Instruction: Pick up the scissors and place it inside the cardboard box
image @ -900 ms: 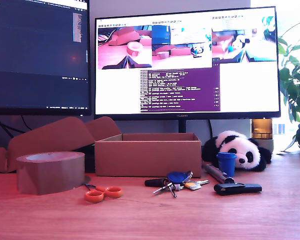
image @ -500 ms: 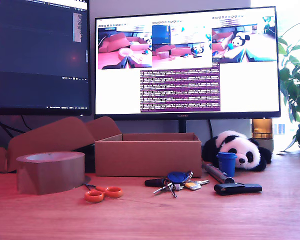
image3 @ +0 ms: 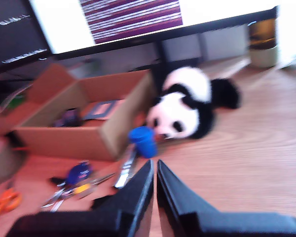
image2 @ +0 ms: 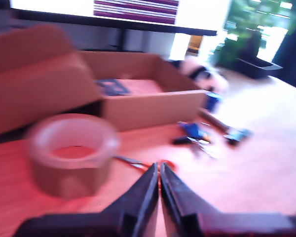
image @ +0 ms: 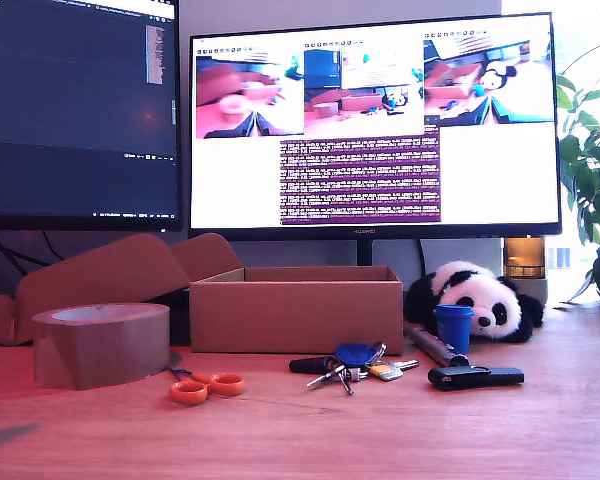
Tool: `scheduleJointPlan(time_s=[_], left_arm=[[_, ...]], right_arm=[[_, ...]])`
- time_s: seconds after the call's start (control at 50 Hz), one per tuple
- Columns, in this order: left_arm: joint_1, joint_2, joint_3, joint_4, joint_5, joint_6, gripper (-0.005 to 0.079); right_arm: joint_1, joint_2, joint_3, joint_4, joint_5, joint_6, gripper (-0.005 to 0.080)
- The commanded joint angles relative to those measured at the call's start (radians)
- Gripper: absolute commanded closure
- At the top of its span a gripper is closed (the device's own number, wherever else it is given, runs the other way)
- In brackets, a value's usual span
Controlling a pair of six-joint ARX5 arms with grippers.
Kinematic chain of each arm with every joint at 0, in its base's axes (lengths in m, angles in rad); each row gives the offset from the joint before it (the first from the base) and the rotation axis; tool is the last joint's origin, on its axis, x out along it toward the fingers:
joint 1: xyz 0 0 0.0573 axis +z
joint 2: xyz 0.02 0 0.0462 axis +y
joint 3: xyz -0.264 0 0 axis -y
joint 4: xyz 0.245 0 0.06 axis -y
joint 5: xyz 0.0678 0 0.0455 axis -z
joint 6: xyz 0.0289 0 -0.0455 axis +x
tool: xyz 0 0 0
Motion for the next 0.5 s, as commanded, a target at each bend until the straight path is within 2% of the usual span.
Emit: scheduleJointPlan(time_s=[0.0,0.14,0.38,0.48], left_arm=[[-0.018,0.005,-0.016,0.007,-0.009,-0.003,0.0765],[-0.051,0.005,-0.016,0.001,-0.024,-0.002,0.0765],[-0.076,0.005,-0.016,-0.009,-0.037,-0.002,0.0765],[-0.077,0.005,-0.016,-0.051,-0.053,0.02,0.0765]], right_arm=[[0.018,0.005,-0.023,0.01,-0.012,0.011,0.0763],[0.06,0.028,-0.018,0.002,-0.068,0.018,0.0764],[0.169,0.151,0.025,-0.092,-0.112,0.172,0.0764],[0.222,0.218,0.051,-0.107,-0.136,0.202,0.0764]])
